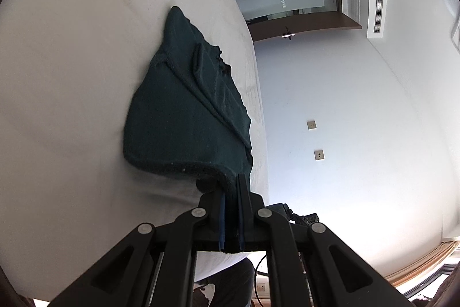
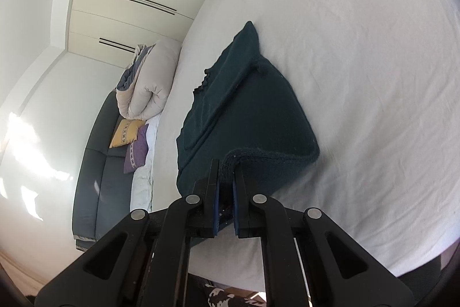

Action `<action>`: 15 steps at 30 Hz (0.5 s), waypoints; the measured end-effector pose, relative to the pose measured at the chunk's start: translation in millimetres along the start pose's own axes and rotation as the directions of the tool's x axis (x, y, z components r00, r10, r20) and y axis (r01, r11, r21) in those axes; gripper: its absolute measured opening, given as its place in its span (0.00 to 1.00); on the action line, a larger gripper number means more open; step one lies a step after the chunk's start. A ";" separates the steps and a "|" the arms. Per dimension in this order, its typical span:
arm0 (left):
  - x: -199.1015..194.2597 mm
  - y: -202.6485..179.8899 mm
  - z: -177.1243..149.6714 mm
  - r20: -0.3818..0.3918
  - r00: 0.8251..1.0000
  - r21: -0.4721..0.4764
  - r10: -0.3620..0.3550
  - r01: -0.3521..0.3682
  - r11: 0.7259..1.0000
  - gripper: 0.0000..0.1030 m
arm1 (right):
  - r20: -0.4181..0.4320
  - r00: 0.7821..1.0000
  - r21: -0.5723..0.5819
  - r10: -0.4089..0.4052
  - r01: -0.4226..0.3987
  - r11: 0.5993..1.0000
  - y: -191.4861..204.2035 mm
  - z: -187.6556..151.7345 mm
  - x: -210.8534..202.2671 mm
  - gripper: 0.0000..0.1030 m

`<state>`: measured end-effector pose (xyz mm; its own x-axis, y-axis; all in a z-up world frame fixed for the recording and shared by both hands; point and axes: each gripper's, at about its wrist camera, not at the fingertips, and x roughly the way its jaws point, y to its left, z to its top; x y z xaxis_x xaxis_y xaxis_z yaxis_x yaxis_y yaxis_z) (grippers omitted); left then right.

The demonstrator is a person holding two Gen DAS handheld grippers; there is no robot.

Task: Fold small clothes
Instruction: 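Grasp the folded sweater hem with both tools and lift it toward the collar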

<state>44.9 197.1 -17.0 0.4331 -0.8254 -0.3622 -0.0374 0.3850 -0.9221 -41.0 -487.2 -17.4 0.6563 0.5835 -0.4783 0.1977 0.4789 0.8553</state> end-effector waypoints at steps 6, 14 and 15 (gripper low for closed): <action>26.2 -4.3 54.5 0.028 1.000 -0.017 -0.003 0.004 1.000 0.06 | 0.030 0.999 -0.010 -0.014 0.015 1.000 22.9 56.8 38.0 0.06; 72.6 1.2 128.7 0.052 0.998 -0.038 0.030 -0.028 0.999 0.06 | 0.060 0.997 -0.025 -0.056 0.058 0.998 44.7 133.0 107.9 0.06; 80.9 4.0 139.4 0.054 0.998 -0.050 0.035 -0.032 0.998 0.06 | 0.066 0.996 -0.020 -0.060 0.061 0.998 46.1 142.6 118.3 0.06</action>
<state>205.3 189.4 -31.1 0.4796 -0.7880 -0.3861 -0.0961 0.3902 -0.9157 149.5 -489.6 -6.2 0.6898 0.5092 -0.5147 0.2229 0.5270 0.8201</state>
